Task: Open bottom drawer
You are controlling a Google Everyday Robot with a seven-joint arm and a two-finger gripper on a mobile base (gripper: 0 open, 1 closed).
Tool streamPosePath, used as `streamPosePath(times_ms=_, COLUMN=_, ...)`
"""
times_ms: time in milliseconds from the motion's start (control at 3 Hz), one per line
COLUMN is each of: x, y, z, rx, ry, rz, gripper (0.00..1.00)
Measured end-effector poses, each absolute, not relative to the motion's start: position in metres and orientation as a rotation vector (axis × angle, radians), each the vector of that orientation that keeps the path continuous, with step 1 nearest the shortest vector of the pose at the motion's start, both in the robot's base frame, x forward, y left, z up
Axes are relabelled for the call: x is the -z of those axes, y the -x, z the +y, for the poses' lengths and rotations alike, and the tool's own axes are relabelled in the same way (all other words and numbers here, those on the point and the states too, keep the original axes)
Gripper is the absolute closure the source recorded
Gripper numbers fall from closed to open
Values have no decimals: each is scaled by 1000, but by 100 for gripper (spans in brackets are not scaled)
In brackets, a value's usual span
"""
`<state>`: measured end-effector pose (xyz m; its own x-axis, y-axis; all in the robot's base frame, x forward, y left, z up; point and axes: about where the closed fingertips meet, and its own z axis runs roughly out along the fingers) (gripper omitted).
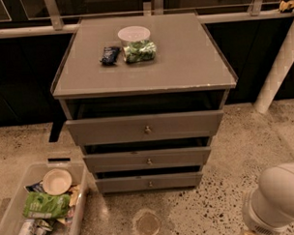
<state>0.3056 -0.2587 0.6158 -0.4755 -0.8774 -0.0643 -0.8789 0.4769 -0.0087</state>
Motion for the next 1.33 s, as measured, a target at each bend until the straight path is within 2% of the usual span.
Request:
streamPosePath(times_ms=333, x=-608, y=-300, z=-313, rx=-218, ry=1310, rz=2654, gripper=0)
streamPosePath(times_ms=667, x=-581, y=-328, z=-342, rx=-365, ry=1358, rz=2556, gripper=0)
streamPosePath(times_ms=1000, x=-532, y=-377, z=-327, rx=-406, ry=1672, rz=2424, gripper=0)
streamPosePath(times_ms=1333, x=-521, y=-386, z=-313, rx=-425, ry=1736, rz=2394, gripper=0)
